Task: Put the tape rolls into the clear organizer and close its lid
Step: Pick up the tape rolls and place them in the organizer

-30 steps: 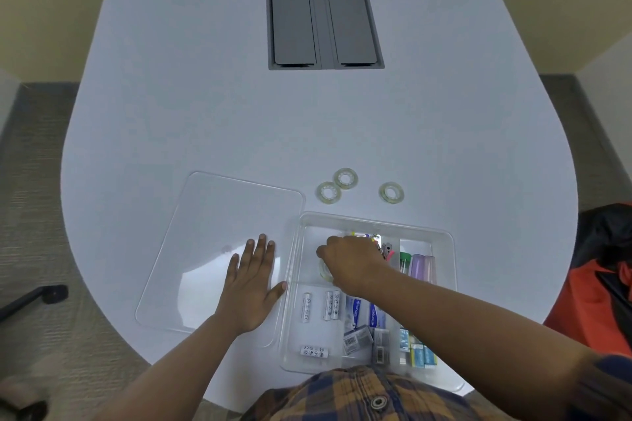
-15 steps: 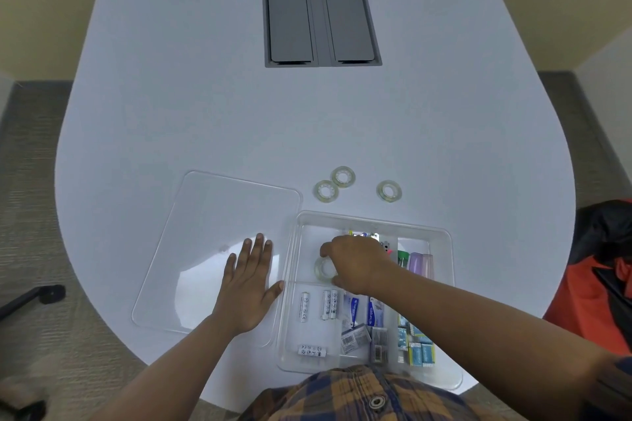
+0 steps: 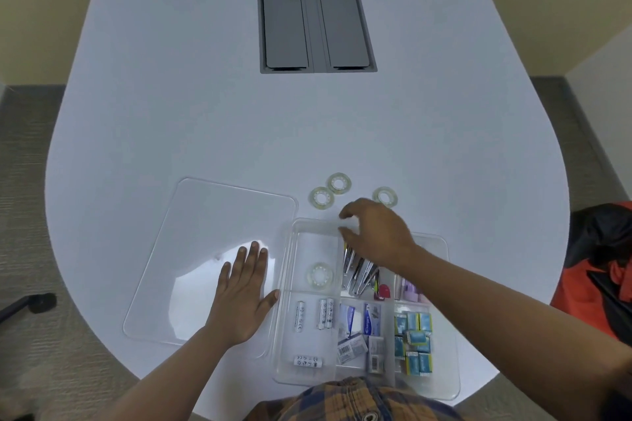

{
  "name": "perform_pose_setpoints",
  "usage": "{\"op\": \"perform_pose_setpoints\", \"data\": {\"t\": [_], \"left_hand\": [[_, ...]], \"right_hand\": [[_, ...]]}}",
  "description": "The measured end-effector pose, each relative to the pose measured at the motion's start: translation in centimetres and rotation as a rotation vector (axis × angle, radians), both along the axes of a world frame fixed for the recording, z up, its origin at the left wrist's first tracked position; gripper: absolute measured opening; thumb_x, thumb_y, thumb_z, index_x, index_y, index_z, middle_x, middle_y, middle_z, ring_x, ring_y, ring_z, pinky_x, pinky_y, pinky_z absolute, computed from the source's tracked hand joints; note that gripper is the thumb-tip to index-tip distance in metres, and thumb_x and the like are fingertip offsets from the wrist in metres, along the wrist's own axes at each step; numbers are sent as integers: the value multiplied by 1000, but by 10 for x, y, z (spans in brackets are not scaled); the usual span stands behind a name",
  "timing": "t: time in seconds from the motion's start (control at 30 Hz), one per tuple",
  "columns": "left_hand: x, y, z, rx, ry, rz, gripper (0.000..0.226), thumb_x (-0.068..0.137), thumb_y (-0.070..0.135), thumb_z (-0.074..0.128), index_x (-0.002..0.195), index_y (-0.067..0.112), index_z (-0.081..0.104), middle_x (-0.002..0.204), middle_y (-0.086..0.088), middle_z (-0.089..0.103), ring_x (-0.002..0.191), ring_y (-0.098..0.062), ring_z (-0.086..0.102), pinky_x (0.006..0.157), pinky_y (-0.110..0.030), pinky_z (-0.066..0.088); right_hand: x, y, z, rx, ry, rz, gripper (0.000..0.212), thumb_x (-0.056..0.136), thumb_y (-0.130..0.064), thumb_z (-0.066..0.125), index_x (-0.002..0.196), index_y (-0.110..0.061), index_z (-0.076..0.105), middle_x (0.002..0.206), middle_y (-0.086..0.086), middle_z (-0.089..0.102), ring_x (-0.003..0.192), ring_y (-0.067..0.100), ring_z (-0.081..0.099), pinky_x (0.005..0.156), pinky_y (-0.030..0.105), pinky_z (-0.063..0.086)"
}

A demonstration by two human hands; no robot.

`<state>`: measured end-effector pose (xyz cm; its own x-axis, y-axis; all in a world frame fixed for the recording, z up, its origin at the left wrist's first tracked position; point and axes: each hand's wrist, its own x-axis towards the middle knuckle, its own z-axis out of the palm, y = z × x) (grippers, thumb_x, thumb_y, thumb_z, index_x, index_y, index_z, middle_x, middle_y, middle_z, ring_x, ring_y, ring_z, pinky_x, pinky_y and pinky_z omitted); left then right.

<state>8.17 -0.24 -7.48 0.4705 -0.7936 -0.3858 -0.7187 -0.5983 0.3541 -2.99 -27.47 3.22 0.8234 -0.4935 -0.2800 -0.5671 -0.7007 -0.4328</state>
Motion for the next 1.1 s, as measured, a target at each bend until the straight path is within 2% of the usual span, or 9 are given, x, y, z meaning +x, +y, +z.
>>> {"op": "perform_pose_setpoints", "data": {"t": [0.13,0.27,0.43,0.6,0.8,0.9,0.97,1.1], "left_hand": [[0,-1,1,4,7,1,85,81,75,-8,147,23,-20,158,3,-24,144,-15,-27,118,-41,-11],[0,-1,2,9,11,-1,85,81,75,-8,147,22,-20,158,3,-24,144,-16,-26,118,-41,-11],[1,-1,2,15,2,-3,84,82,74,-7,147,22,-19,158,3,-24,144,-14,-26,117,-38,-14],[1,0,2,19,2,-7,82,84,73,-4,148,24,-17,159,4,-23,144,-12,-26,115,-34,-18],[2,1,1,36,6,-5,81,83,73,-5,147,26,-24,157,6,-29,143,-12,-30,117,-38,-14],[1,1,1,30,10,-1,82,83,72,-4,147,25,-22,157,5,-28,143,-12,-29,118,-39,-13],[1,1,1,31,3,-4,82,83,73,-6,147,25,-23,157,5,-28,143,-12,-29,117,-39,-13],[1,0,2,22,14,-3,82,83,74,-5,147,25,-22,157,5,-27,143,-14,-28,117,-39,-12]], "right_hand": [[-1,-44,-9,-26,4,-168,26,85,-29,66,109,-19,66,114,4,63,102,24,60,85,37,50],[-8,-77,-23,-1,105,-292,39,83,-28,67,119,-13,62,120,12,60,109,30,59,89,40,50],[-11,-93,-39,21,189,-335,65,82,-35,71,138,-16,45,134,11,51,122,30,51,96,42,47],[-7,-95,-48,9,235,-327,67,79,-37,72,138,-23,45,133,8,48,122,28,51,94,42,48],[-4,-92,-40,-37,151,-348,49,71,-36,73,114,-18,59,108,5,57,99,27,59,77,39,53],[-1,-79,-26,-7,3,-332,43,67,-37,75,105,-21,61,100,2,58,89,23,60,73,36,52],[0,-64,-15,47,-106,-249,44,67,-33,76,107,-23,62,104,1,59,89,21,61,75,36,52],[-2,-22,7,122,-184,3,54,71,-29,74,122,-22,59,113,-2,56,97,19,61,80,37,52]]}}
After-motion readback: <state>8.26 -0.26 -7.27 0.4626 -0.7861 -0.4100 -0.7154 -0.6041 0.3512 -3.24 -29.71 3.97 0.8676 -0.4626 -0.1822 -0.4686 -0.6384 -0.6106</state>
